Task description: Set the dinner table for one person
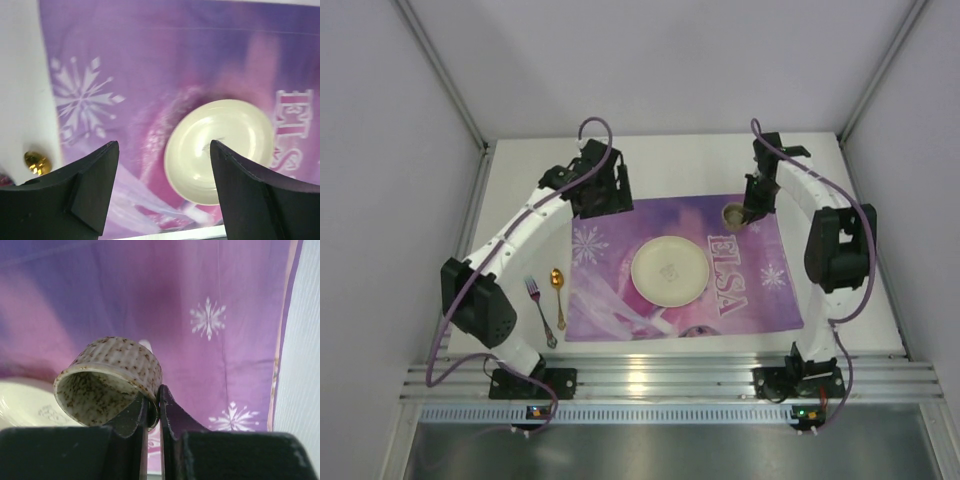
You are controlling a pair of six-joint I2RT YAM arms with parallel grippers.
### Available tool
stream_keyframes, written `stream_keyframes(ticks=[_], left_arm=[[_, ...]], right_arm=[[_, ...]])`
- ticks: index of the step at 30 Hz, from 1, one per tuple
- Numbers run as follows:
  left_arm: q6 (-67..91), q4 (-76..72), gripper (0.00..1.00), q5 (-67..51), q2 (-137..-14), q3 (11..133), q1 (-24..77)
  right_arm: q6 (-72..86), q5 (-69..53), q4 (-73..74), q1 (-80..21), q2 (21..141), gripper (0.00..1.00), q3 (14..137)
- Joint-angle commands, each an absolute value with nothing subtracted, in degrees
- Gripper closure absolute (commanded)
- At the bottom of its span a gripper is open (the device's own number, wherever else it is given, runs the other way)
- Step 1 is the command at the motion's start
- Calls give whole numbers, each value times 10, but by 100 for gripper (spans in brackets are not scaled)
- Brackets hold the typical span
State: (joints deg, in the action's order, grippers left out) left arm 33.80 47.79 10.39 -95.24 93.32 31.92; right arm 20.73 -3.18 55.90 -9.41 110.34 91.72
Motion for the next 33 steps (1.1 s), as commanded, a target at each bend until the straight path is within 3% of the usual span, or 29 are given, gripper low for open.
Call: stream_keyframes(ticks=[1, 11, 13, 17, 22, 33], left_arm=[[345, 469, 21, 107, -881, 861, 291], [382, 515, 22, 114, -824, 764, 230], [395, 533, 22, 120, -815, 755, 221], [427, 569, 23, 134, -810, 717, 187], [465, 578, 26, 128, -799, 656, 150], [457, 514, 40, 149, -851, 580, 117]], right_arm=[[210, -52, 563, -83, 1160, 100, 987], [229, -48, 587, -81, 1271, 99, 1090], [229, -46, 587, -81, 1274, 90, 1086], [221, -48, 591, -82, 1274, 55, 1089], [210, -61, 607, -91, 1239, 35, 1093], [218, -76, 609, -117, 1028, 32, 962]])
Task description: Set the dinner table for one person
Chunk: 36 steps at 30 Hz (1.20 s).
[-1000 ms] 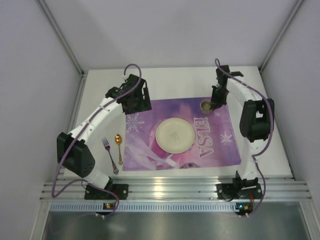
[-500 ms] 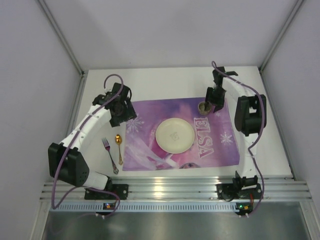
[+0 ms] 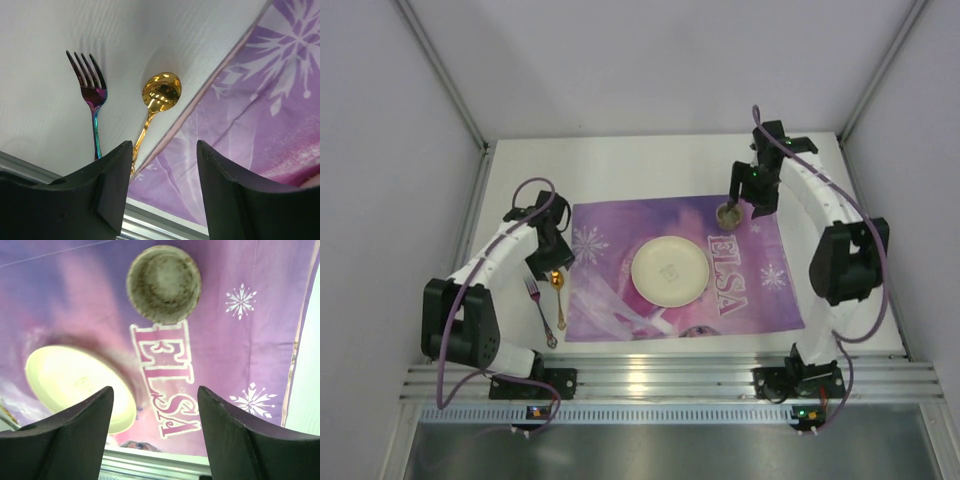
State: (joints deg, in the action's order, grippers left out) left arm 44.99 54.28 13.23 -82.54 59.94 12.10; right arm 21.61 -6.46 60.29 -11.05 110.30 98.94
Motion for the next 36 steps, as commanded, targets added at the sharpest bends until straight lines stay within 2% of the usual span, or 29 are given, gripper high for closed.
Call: stream_keyframes(ticks=[1, 12, 16, 22, 26, 27, 30, 32, 36], left_arm=[[457, 505, 41, 142, -855, 564, 113], [421, 397, 49, 155, -857, 478, 107], [408, 358, 60, 156, -878, 454, 106], [409, 315, 65, 149, -904, 416, 105], [410, 300, 78, 148, -924, 417, 103], [413, 308, 87, 152, -932, 422, 102], [411, 338, 96, 177, -957, 451, 102], [405, 346, 100, 201, -969, 470, 102], [380, 378, 100, 248, -983, 522, 101]], right_arm=[[218, -76, 608, -116, 1002, 32, 933], [214, -53, 593, -114, 882, 32, 774], [207, -47, 595, -114, 858, 32, 745], [193, -30, 607, -113, 844, 32, 733], [183, -19, 618, -112, 838, 32, 725], [181, -18, 619, -112, 838, 32, 723], [179, -19, 621, -112, 834, 32, 718], [181, -26, 621, -112, 834, 32, 718], [182, -39, 622, -112, 830, 33, 724]])
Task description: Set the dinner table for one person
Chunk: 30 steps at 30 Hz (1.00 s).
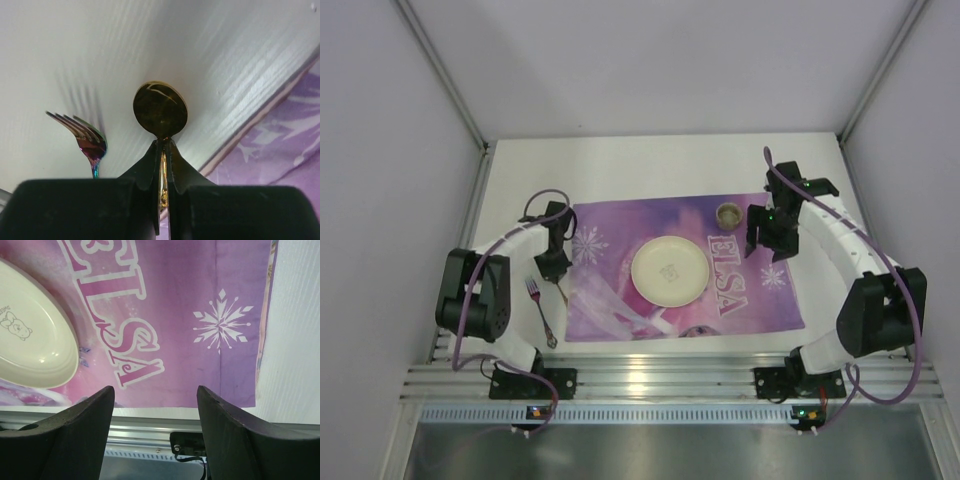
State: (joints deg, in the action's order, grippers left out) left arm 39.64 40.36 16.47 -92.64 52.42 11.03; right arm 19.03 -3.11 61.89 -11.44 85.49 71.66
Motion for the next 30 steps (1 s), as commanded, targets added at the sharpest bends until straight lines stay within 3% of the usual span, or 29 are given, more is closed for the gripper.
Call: stream_keyframes(ticks=[1, 8, 11, 15, 19, 23, 30], left_arm=[[373, 390, 100, 257, -983, 532, 101], [310, 469, 100, 373, -970, 658, 101], [294, 503, 100, 382, -967, 730, 102], [300, 540, 100, 302, -963, 851, 111], [325, 531, 100, 216, -960, 911, 162], [345, 491, 100, 162, -980, 959, 282], [404, 462, 100, 70, -1091, 1087, 422]], right_arm=[[183, -43, 622, -112, 829, 33, 725], [178, -99, 600, -115, 815, 32, 711], [176, -103, 597, -116, 808, 25, 699], [182, -92, 595, -115, 787, 12, 688], [192, -91, 593, -115, 774, 7, 682], [208, -85, 594, -115, 751, 0, 679], [240, -88, 599, -116, 674, 0, 665]])
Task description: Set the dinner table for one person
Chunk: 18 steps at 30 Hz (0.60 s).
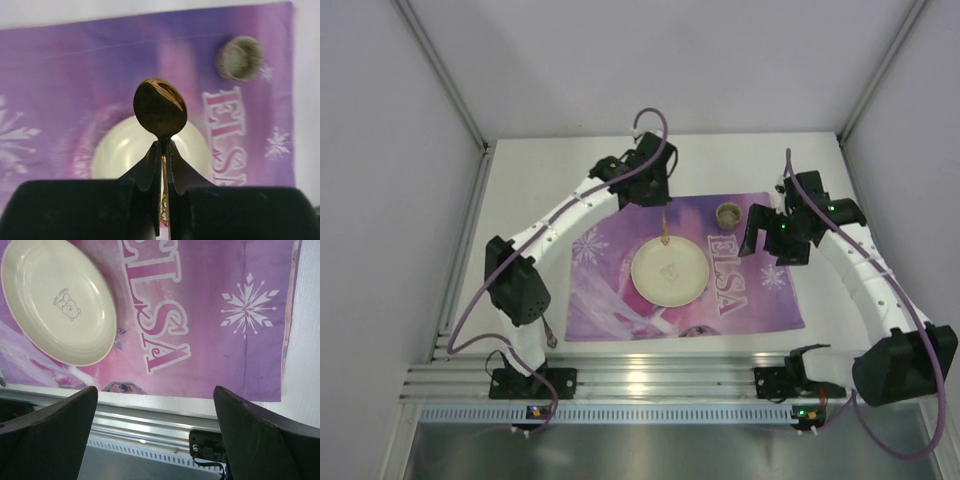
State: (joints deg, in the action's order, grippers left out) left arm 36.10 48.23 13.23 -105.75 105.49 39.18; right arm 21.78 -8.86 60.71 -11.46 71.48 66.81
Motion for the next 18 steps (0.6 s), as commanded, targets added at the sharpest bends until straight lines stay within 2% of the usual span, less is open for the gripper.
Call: stream_keyframes(ticks=[1, 5, 12, 18], left_arm=[[423, 445, 100, 64, -1113, 1092, 434], [460, 409, 100, 40, -1176, 1122, 503], [503, 374, 100, 19, -1281, 1183, 549], [544, 371, 100, 39, -1331, 1180, 575]], right_arm=[[241, -85, 606, -115, 666, 0, 664], [246, -69, 629, -114, 609, 0, 656], [243, -30, 687, -114, 529, 0, 642], [237, -23, 728, -115, 483, 0, 627]])
